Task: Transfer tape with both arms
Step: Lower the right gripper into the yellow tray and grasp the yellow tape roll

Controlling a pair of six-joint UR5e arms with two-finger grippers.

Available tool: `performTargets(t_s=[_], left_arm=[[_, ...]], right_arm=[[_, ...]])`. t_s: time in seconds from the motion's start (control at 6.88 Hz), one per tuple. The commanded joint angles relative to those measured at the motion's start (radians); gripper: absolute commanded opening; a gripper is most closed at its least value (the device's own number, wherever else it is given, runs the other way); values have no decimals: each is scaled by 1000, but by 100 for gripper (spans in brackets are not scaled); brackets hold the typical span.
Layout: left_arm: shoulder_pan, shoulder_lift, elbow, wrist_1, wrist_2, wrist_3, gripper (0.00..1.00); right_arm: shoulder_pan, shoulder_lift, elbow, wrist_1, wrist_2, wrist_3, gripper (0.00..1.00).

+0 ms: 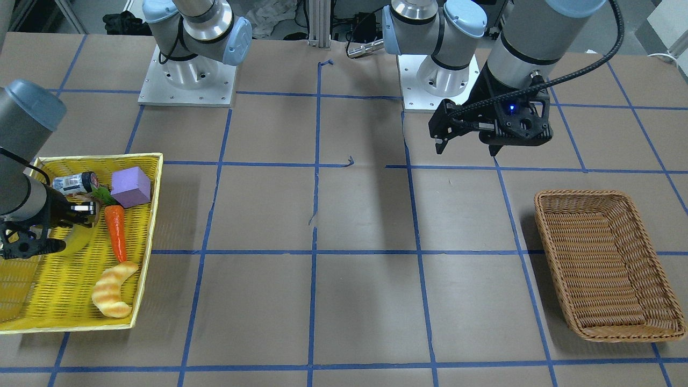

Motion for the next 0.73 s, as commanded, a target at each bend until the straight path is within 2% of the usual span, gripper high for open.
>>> performTargets(t_s=[0.0,0.15,0.29,0.58], left_arm=[[2,0,0,-1,0,1,100],[0,0,-3,-1,2,1,100],[0,1,-5,-1,2,1,100],[0,1,-6,-1,-1,1,100]], right_arm=[[37,-85,-96,74,74,4,0],[100,-88,-166,127,113,105,0],[205,-87,-191,139,134,321,0],[455,-68,-192,122,142,723,0]])
